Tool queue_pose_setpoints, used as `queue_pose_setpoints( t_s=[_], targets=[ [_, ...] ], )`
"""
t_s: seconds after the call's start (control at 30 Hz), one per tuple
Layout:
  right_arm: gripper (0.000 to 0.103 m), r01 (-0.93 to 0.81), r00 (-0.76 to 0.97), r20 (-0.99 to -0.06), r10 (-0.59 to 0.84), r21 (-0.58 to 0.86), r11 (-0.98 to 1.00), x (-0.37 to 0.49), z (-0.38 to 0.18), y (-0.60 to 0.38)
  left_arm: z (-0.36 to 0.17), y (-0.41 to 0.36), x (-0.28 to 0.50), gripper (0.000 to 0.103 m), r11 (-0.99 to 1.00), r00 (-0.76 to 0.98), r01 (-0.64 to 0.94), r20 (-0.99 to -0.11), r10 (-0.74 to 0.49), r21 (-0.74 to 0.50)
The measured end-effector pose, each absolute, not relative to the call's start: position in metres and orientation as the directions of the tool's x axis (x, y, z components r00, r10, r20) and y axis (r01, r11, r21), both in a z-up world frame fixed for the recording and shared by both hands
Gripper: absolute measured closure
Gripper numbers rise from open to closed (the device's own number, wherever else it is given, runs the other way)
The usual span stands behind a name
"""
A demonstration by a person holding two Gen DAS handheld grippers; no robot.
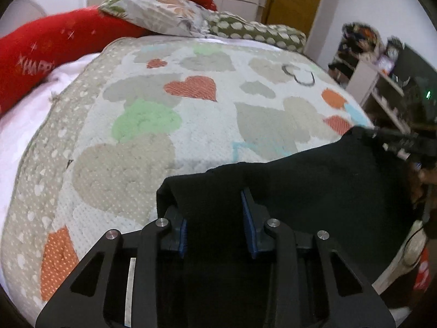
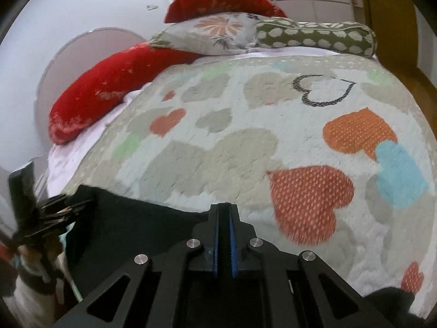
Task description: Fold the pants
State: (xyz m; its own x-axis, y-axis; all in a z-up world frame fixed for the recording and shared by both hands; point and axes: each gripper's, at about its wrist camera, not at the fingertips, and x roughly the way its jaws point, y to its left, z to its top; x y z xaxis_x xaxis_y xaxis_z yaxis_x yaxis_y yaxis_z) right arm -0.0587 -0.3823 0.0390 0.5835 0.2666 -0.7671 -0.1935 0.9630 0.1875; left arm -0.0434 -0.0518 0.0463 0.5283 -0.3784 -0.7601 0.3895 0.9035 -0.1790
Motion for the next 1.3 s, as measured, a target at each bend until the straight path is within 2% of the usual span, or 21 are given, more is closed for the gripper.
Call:
queue_pose_setpoints(
  t_s=[0.1,0.2,0.27,0.43,0.63,0.77,0.9,1.03,1.3],
  targets=[
    [0.097,-0.149,0.568,-0.798,0.204,0.144,0.978,-0.045,0.012,-0.379,0.032,-0.031,-0.033,0.07,0.883,0.484,0.329,-0.743,-0.462,-0.335],
    [0.097,-0.107,0.597,-0.772,0.218,0.193,0.975,-0.043,0.006,-0.386,0.028,-0.019,-0.031,0.063,0.856,0.461,0.287,-0.721,-0.517,-0.43],
    [0.094,-0.086,0.602,-0.766,0.226,0.219,0.972,-0.045,0.013,-0.392,0.035,-0.019,-0.035,0.057,0.874,0.48,0.284,-0.731,-0.485,-0.393],
    [0.089,-0.105,0.644,-0.731,0.225,0.207,0.973,-0.084,0.052,-0.398,0.069,-0.017,-0.058,0.057,0.929,0.585,0.276,-0.723,-0.367,-0.248],
    [0.088,-0.169,0.627,-0.737,0.252,0.187,0.968,-0.136,0.055,-0.379,0.087,-0.032,-0.086,0.057,0.924,0.615,0.313,-0.695,-0.373,-0.219],
    [0.088,-0.163,0.614,-0.755,0.232,0.166,0.973,-0.149,0.04,-0.37,0.081,-0.059,-0.101,0.057,0.94,0.631,0.3,-0.705,-0.323,-0.162],
    [0.088,-0.145,0.594,-0.775,0.215,0.16,0.976,-0.153,0.028,-0.365,0.063,-0.077,-0.102,0.057,0.939,0.587,0.289,-0.741,-0.327,-0.186],
    [0.087,-0.146,0.581,-0.791,0.192,0.131,0.981,-0.153,0.019,-0.359,0.049,-0.086,-0.102,0.057,0.953,0.589,0.267,-0.758,-0.281,-0.147],
    [0.075,-0.119,0.578,-0.795,0.183,0.14,0.983,-0.143,0.006,-0.354,0.038,-0.087,-0.099,0.057,0.955,0.583,0.26,-0.764,-0.275,-0.146]
  ],
)
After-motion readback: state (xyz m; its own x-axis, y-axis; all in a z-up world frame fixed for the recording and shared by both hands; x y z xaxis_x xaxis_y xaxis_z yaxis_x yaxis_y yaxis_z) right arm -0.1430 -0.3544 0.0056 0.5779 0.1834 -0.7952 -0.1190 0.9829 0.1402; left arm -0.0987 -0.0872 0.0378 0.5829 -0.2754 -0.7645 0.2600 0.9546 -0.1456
